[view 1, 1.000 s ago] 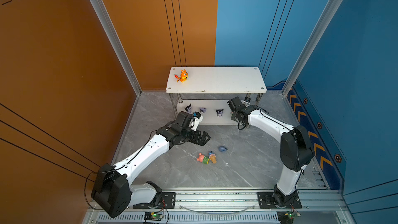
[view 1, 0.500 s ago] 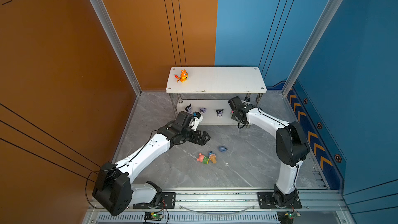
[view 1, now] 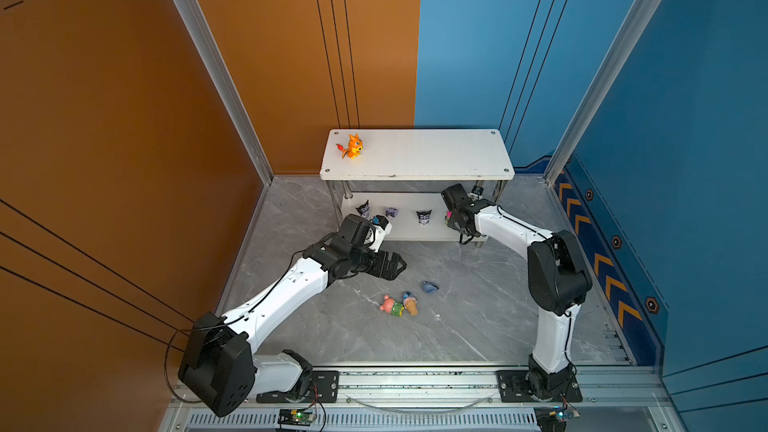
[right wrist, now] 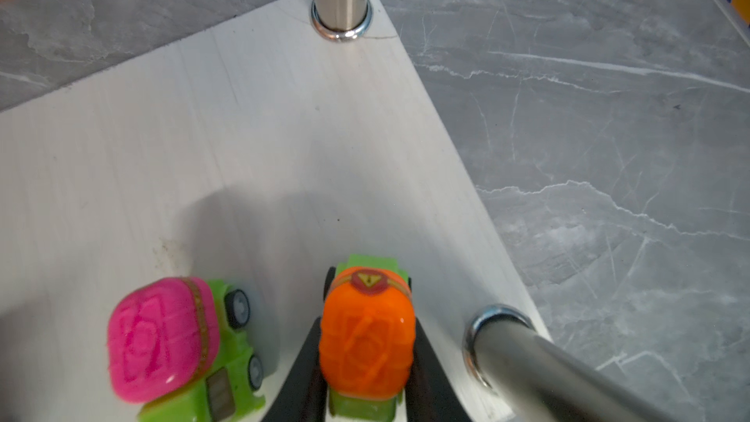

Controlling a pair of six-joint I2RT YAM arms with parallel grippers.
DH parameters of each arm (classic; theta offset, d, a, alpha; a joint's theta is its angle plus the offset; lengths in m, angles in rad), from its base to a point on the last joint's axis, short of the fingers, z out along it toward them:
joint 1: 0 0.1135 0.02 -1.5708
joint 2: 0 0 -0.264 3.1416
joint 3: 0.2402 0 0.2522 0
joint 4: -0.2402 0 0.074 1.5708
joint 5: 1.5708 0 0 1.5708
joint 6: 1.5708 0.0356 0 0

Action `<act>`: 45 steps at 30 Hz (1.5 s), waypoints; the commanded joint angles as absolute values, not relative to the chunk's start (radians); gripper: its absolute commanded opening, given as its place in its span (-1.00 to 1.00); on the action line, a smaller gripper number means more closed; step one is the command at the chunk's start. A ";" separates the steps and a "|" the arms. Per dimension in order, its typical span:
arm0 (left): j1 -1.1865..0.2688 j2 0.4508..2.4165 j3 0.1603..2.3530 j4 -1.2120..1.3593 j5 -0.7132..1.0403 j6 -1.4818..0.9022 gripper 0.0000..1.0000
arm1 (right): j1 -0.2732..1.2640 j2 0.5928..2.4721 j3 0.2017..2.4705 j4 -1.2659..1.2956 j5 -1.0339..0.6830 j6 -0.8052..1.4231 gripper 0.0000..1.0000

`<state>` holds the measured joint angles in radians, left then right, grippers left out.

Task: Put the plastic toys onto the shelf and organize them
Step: 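Set the car beside the pink-topped car and open the right gripper, then move the open right gripper back over the blue Eeyore figure on the floor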

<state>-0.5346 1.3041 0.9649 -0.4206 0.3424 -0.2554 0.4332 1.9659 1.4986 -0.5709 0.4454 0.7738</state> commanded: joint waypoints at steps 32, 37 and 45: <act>-0.520 1.295 0.968 -0.417 0.361 -0.245 0.95 | 0.531 1.710 1.337 -0.580 0.494 0.788 0.14; -0.522 1.264 0.963 -0.416 0.317 -0.250 0.96 | 0.610 1.591 1.231 -0.609 0.532 0.799 0.14; -0.520 1.191 0.909 -0.395 0.227 -0.269 0.96 | 0.804 1.460 1.076 -0.626 0.576 0.716 0.15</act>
